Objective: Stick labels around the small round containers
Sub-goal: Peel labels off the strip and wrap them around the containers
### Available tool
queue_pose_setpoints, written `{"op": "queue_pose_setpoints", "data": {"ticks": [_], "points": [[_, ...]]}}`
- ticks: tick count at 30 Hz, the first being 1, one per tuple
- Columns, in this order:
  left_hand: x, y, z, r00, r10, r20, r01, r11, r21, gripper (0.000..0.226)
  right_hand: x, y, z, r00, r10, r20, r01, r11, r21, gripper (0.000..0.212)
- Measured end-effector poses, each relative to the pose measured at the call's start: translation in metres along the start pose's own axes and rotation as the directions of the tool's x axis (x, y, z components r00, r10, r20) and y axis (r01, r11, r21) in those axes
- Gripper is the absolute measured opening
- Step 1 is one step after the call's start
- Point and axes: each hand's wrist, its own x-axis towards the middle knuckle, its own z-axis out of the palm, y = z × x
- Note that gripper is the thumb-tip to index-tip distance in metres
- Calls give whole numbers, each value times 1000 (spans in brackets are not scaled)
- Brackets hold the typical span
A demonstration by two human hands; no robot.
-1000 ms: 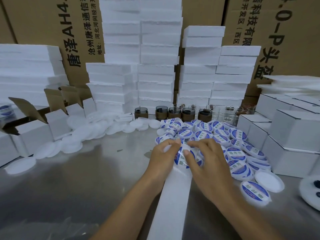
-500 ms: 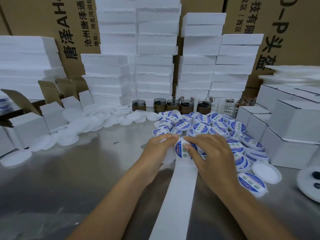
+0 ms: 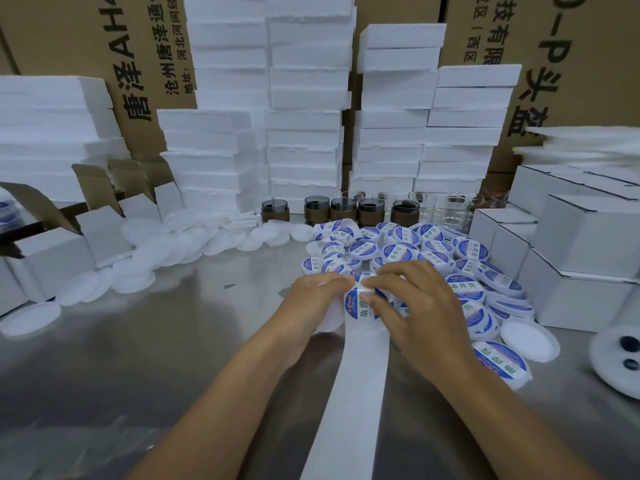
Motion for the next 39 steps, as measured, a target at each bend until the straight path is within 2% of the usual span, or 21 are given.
{"op": "queue_pose_setpoints", "data": {"ticks": [7, 14, 19, 21, 23, 26, 27, 29, 32, 35, 37, 39], "points": [[-1, 0, 0, 1000, -3, -18, 4, 1000, 30, 14, -1, 0, 1, 997, 21, 73, -21, 1000, -1, 20], [1, -2, 0, 997, 50, -61, -49, 999, 24, 12, -1, -2, 0, 986, 91, 143, -101, 993, 67, 10], [3, -5, -3, 992, 75, -101, -75, 997, 2, 8, 1, -6, -5, 956, 126, 264, -177, 968, 180, 8], [5, -6, -3, 987, 86, -135, -84, 996, 18, 8, 1, -8, -7, 939, 192, 285, -271, 924, 270, 12], [5, -7, -3, 982, 106, -157, -104, 994, 22, 9, 5, -12, -9, 911, 324, 254, -407, 802, 436, 22], [6, -11, -4, 975, 160, -156, -154, 987, 45, 12, 10, -12, -14, 787, 556, 267, -553, 444, 705, 36], [7, -12, -4, 971, 175, -160, -163, 983, 85, 12, 11, -10, -15, 737, 612, 287, -571, 336, 749, 37], [10, -13, -5, 963, 190, -192, -162, 975, 151, 15, 13, -7, -16, 657, 675, 336, -591, 184, 785, 34], [13, -11, -7, 925, 242, -291, -215, 969, 124, 21, 15, -10, -17, 618, 677, 399, -587, 60, 807, 27], [13, -4, -9, 878, 307, -368, -323, 946, 20, 37, 18, -18, -22, 638, 602, 480, -561, -63, 825, 4], [10, 3, -7, 922, 253, -293, -317, 928, -197, 51, 19, -23, -24, 677, 521, 519, -548, -114, 829, 9], [6, 6, -2, 969, 216, -121, -246, 892, -379, 61, 18, -28, -24, 709, 443, 549, -567, -105, 817, 15]]}}
